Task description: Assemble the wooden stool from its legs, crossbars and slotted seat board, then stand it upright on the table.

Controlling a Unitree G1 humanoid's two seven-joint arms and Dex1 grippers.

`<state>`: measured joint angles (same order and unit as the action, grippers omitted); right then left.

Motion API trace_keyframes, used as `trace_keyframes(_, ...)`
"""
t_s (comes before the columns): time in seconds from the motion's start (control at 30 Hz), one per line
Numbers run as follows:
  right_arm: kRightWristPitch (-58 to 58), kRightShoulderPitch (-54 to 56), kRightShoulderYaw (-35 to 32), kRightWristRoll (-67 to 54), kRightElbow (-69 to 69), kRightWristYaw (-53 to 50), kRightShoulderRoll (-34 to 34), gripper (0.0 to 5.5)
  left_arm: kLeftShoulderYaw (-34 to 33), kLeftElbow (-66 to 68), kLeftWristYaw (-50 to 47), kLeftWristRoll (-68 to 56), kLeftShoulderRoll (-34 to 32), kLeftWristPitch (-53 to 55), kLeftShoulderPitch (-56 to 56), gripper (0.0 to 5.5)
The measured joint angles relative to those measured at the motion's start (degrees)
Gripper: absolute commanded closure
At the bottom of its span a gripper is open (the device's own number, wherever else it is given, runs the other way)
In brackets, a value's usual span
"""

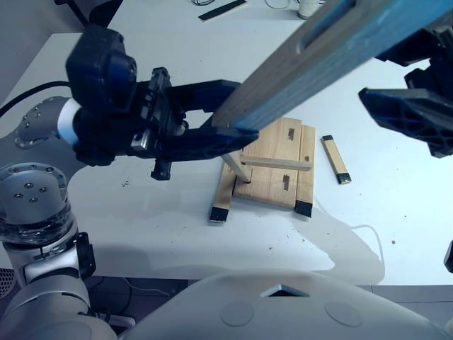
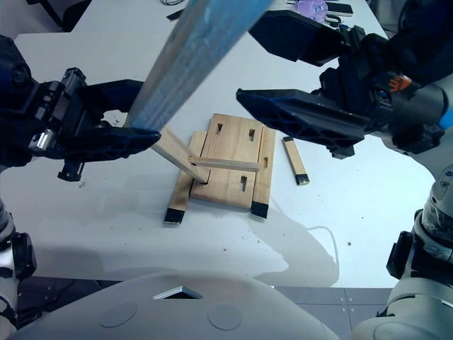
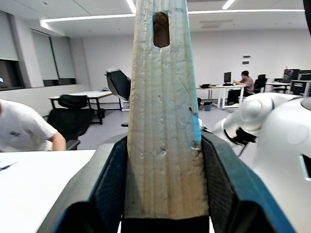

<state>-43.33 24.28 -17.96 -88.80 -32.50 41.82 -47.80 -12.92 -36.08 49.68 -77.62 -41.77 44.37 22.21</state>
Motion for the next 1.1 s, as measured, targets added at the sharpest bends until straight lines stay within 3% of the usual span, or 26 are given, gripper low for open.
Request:
trace_keyframes(0.23, -0.02, 2.34, 2.05, -1.3, -0.09, -0.57, 0.23, 1.62, 4.36, 0.43, 4.31, 9.4, -1.04, -1.48, -2.37, 3.47)
trace_keyframes(0.67, -0.13, 1.44, 2.38, 2.86, -0.29, 3.67, -0.64, 3.45, 5.52, 0.46, 7.04, 12.72, -1.09, -2.7, -3.81, 3.47)
trace_keyframes(0.97, 1.34, 1.58, 2.76, 4.6, 0.4, 5.56, -0.54, 3.45, 5.51, 0.86, 6.61, 12.78, -0.6, -2.7, -2.78, 3.47)
trace_keyframes(1.0, 1.47, 1.97, 2.54, 4.58, 0.71, 5.29, -0.54, 3.45, 5.59, 1.06, 6.2, 12.8, -0.49, -2.63, -2.21, 3.1)
trace_keyframes(1.1, 1.36, 4.19, 1.95, 4.59, 3.51, 4.44, -0.58, 3.45, 5.71, 2.84, 1.36, 12.79, 0.73, -2.47, 0.16, 2.7)
